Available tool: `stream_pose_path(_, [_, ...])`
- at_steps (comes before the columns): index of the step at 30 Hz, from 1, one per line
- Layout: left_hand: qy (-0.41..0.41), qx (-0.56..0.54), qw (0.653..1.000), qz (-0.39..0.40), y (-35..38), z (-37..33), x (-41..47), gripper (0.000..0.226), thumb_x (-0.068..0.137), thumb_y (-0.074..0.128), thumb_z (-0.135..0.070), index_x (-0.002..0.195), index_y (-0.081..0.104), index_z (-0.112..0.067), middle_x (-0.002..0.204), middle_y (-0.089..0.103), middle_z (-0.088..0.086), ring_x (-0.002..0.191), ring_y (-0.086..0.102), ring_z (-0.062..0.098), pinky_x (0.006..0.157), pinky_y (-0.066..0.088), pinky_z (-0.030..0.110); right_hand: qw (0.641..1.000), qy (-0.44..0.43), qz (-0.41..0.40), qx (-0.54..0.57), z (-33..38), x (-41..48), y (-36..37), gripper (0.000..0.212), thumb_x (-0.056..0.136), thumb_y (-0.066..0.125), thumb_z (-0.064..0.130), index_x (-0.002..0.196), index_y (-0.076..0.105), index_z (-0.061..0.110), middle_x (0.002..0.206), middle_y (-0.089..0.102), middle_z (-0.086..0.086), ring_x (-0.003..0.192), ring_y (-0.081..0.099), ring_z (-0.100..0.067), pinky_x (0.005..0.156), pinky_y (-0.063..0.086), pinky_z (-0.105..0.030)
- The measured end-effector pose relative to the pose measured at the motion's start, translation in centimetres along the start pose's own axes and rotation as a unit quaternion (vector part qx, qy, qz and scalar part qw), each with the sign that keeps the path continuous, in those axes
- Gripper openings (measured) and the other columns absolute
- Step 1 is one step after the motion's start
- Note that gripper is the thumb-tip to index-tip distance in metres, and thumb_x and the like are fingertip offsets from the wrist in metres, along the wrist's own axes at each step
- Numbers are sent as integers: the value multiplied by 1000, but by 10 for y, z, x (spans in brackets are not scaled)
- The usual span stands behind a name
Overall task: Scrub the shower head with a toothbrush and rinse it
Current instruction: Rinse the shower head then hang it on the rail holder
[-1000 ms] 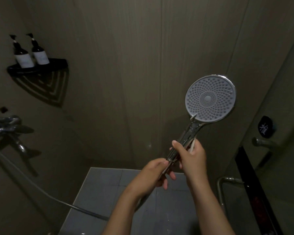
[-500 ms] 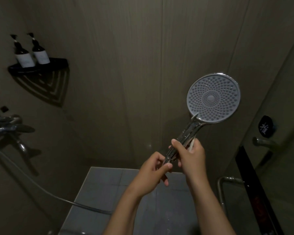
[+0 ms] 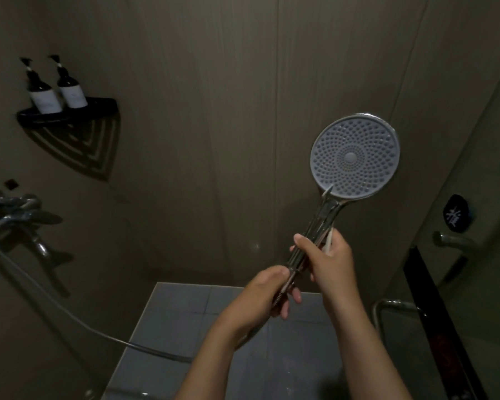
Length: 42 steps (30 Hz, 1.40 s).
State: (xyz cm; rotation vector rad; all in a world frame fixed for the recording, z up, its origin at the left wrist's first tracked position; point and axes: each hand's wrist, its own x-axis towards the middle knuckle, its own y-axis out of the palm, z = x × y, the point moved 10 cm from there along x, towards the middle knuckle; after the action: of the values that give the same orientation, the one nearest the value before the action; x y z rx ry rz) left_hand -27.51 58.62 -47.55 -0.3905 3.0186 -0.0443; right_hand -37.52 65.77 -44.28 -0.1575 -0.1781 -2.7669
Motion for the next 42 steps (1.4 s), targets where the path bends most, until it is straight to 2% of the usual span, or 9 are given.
stream_pose_path(8, [49,-12,998,-28,-10,-9,-2,16,98,41,-10,87,53,-7,72,61,4,55,56,11,51,40,20,1000,7,18,13,5,-3,6,15,82,70,13,82,55,13,71,71,-11,46,60,-11,33,34,-17])
stream_pose_path(15, [90,7,983,-159,-29,-8,-2,12,85,64,-3,86,56,7,70,65,17,58,64,18,56,52,22,1000,10,-6,8,4,-3,0,16,81,71,15,80,54,14,75,70,-17,45,59,-11,33,36,-18])
stream_pose_path(19, [111,145,955,-234,-37,-17,-10,18,75,76,-18,76,59,-14,69,70,5,61,67,17,59,54,32,999,20,-25,13,0,-3,-5,17,82,70,12,82,53,7,74,63,-27,38,48,-12,32,34,-19])
stream_pose_path(23, [150,352,877,-291,-31,-31,-21,22,75,72,-37,80,54,-25,72,69,-6,66,65,9,57,49,31,999,19,-26,11,2,-3,-4,17,82,70,13,81,54,8,70,60,-17,34,45,-5,32,34,-17])
stream_pose_path(25, [140,317,901,-261,-29,-29,-15,20,77,71,-34,81,54,-25,71,68,-5,65,65,10,59,51,32,999,20,-27,4,3,-3,-6,17,82,71,16,82,55,10,73,63,-17,37,48,-3,33,36,-18])
stream_pose_path(28, [75,108,984,-118,-17,-12,1,9,88,63,-18,85,57,-12,66,62,-2,58,62,13,63,55,34,1000,27,1,-3,5,-3,-4,17,81,71,17,84,56,10,78,68,-22,48,56,-15,33,35,-18])
stream_pose_path(34, [43,-64,996,54,9,-12,-5,26,99,33,-16,101,56,-4,70,57,8,66,61,24,77,50,30,995,21,89,33,14,-8,18,14,81,70,12,79,57,16,69,69,-10,61,68,-16,47,48,-21])
stream_pose_path(38, [43,-45,997,46,5,-12,-6,21,99,36,-13,90,53,-6,64,55,3,56,59,15,65,51,24,993,16,116,22,17,-11,26,15,82,69,13,76,57,17,64,69,-6,52,63,-11,42,45,-19])
stream_pose_path(42, [43,48,995,-72,-4,-5,-4,25,98,45,-21,74,50,-24,57,51,-7,47,49,11,53,44,29,996,-11,78,-34,20,-9,20,11,81,70,17,77,60,17,68,69,-5,60,67,-11,49,48,-18])
